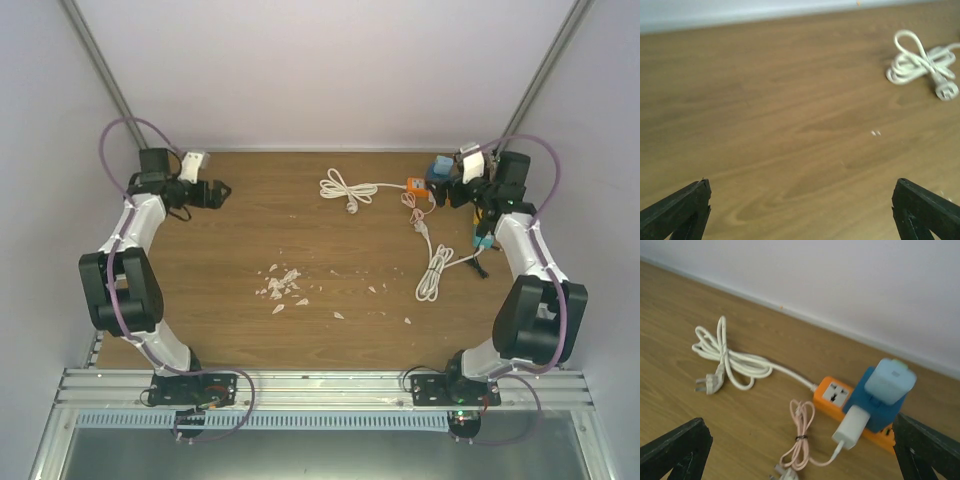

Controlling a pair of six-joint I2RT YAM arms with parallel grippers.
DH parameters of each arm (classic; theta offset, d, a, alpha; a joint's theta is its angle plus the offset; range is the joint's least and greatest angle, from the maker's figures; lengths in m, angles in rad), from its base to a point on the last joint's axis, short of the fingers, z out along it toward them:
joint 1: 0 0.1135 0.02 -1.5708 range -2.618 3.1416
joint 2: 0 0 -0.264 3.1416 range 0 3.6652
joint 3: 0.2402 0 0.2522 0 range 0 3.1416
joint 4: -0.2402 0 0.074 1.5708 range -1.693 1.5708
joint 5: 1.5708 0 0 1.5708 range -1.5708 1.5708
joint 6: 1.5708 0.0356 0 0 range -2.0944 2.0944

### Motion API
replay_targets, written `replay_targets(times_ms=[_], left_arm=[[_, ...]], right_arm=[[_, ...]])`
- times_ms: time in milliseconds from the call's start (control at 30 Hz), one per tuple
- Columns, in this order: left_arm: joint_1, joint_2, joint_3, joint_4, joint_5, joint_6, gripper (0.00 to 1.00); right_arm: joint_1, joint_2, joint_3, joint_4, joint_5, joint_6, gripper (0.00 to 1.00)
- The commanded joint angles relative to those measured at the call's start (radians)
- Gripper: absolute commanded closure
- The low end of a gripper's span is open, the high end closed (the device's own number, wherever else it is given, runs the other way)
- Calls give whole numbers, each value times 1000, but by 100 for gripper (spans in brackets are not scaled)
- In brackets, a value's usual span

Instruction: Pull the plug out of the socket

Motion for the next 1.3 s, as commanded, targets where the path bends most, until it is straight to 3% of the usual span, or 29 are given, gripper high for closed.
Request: replay_targets(times_ms=[0, 333, 667, 900, 1267], left_arm=[[-50, -74, -94, 78, 28, 1, 1], [-188, -14, -78, 55, 156, 83, 1], [-212, -26, -104, 39, 207, 149, 1], [-188, -61, -158, 28, 231, 158, 1], [-184, -43, -143, 14, 267, 134, 1]], right_arm=[[26, -33, -58, -25, 53, 38, 0], [76, 21, -74, -86, 2, -10, 0], [203, 271, 169, -125, 8, -52, 1], [302, 513, 373, -131, 36, -37, 13], [407, 783, 611, -94, 146, 13, 23]])
